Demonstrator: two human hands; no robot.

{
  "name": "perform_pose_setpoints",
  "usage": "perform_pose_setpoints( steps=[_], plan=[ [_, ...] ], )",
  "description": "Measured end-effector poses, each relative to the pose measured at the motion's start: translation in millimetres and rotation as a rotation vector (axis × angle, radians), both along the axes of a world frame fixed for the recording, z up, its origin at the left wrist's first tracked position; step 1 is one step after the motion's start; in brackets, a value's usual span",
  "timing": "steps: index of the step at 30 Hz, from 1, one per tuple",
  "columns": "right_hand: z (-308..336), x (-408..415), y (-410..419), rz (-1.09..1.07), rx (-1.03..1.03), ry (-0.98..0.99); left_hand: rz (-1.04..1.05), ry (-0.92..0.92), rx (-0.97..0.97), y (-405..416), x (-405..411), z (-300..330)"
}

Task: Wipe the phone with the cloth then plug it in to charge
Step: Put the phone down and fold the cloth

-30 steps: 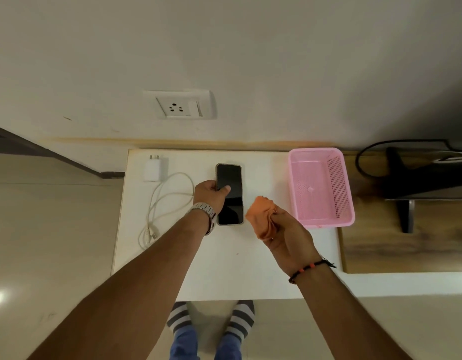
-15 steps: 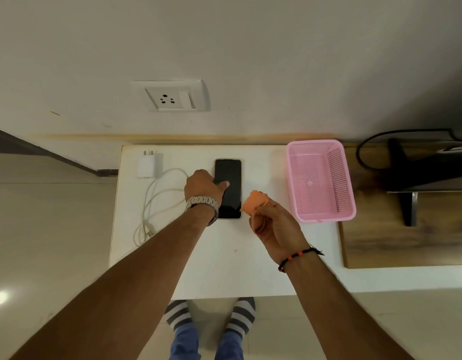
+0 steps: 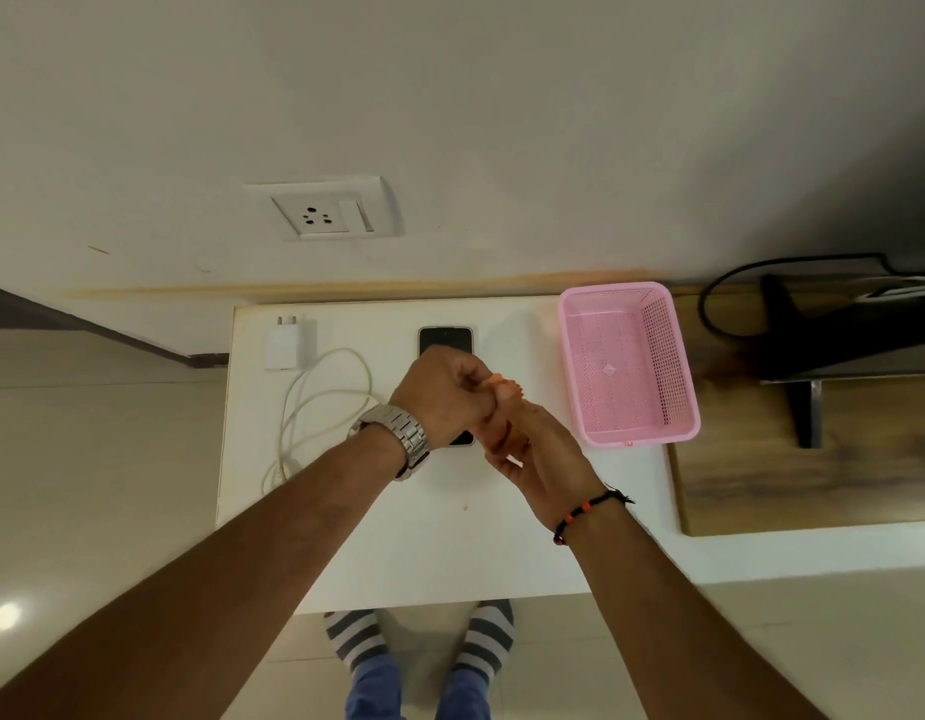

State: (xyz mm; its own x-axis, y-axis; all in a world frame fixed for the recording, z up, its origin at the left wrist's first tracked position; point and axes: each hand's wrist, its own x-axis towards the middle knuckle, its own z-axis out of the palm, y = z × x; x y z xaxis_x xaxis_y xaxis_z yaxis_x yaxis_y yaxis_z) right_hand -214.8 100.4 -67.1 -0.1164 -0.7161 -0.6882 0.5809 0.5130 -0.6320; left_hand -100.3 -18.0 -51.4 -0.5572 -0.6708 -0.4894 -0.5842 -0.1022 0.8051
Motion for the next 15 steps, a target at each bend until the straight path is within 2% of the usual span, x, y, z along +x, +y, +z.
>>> perform_pose_setpoints(
  steps=[3,6,10,15],
  plan=[
    [0,-7,4,0.009,-0.056,-0.011,-0.112,-0.029,0.016,-9,-1,7],
    [-1,-12,7,-0.019,-0.02,-0.032,-0.131,-0.016,0.015,-17,-1,13],
    [0,-10,10,0.013,-0.096,0.098,-0.226,-0.049,-0.022,-25,-4,20],
    [4,-13,6,0.144,-0.218,0.256,-0.4,-0.058,0.082,-30,-7,24]
  ],
)
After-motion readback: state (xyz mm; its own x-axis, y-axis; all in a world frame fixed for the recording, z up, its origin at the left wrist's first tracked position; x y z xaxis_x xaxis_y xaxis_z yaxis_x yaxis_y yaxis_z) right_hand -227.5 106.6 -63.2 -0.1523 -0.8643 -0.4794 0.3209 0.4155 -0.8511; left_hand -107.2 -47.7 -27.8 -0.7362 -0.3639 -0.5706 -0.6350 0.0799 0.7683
